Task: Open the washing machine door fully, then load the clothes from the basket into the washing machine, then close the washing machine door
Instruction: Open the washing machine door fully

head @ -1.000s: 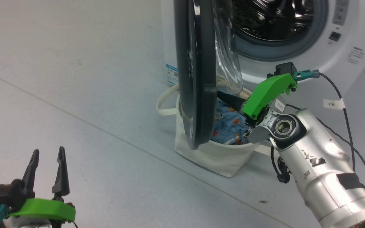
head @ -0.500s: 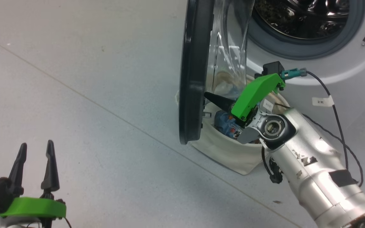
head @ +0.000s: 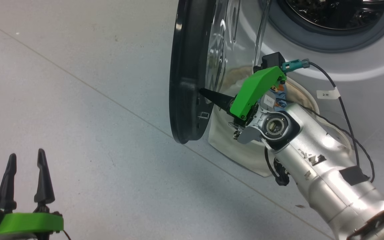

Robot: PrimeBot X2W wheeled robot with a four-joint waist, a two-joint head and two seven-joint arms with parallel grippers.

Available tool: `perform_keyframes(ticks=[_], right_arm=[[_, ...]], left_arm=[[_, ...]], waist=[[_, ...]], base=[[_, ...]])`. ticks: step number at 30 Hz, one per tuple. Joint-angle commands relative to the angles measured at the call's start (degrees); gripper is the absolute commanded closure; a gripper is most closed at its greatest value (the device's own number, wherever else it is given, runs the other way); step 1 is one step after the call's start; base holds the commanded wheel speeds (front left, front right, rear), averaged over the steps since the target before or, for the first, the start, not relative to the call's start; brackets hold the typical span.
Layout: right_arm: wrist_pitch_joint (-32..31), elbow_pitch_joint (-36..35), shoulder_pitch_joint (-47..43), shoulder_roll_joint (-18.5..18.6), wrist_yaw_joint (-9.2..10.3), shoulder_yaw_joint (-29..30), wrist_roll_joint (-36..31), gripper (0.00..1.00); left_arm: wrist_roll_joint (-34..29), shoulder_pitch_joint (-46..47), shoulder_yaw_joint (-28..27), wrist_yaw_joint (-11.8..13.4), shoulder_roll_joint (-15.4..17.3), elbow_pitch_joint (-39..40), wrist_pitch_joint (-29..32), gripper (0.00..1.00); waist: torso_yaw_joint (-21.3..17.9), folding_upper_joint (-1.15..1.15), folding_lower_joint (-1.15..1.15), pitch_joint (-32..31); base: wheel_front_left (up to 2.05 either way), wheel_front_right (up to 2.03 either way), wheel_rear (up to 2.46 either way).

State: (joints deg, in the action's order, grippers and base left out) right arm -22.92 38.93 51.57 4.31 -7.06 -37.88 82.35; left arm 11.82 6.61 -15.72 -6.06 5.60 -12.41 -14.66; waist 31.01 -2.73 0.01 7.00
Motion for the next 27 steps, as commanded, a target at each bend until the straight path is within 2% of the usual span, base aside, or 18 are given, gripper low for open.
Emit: perform_keyframes(ticks=[1,12,13,14,27], right_arm=[[0.6,-2.15,2.44,-1.42,-0.43,-0.52,0.59,1.0],[3.93,-2.6,2.02,-0.61,-0.43,-2.04,2.52,1.0],[4.3,-3.12,1.58,-0.27,-0.43,-1.97,2.69,0.25],[4.7,-3.73,1.05,0.2,-0.43,-1.95,2.75,0.0],[17.33,-16.29,-10.56,9.13,-0.43,-0.23,0.58,0.0]], left_arm=[[0.35,0.24,-2.4,0.2,1.14,2.31,-0.34,0.0],[-0.08,0.65,-2.03,-0.05,1.82,1.72,-0.34,0.0],[-0.18,0.8,-1.81,-0.08,1.92,1.5,-0.34,0.0],[-0.35,0.96,-1.63,-0.06,2.04,1.25,-0.34,0.0],[-1.0,0.97,0.17,-0.19,3.46,-0.94,0.39,0.0]], waist=[[0.06,0.0,-0.01,0.11],[-0.27,0.0,-0.01,-0.83],[-0.36,0.0,-0.01,-1.03],[-0.47,0.0,-0.01,-1.4],[-3.2,0.0,-0.01,-7.16]], base=[[0.0,0.0,0.0],[0.0,0.0,0.0],[0.0,0.0,0.0],[0.0,0.0,0.0],[0.0,0.0,0.0]])
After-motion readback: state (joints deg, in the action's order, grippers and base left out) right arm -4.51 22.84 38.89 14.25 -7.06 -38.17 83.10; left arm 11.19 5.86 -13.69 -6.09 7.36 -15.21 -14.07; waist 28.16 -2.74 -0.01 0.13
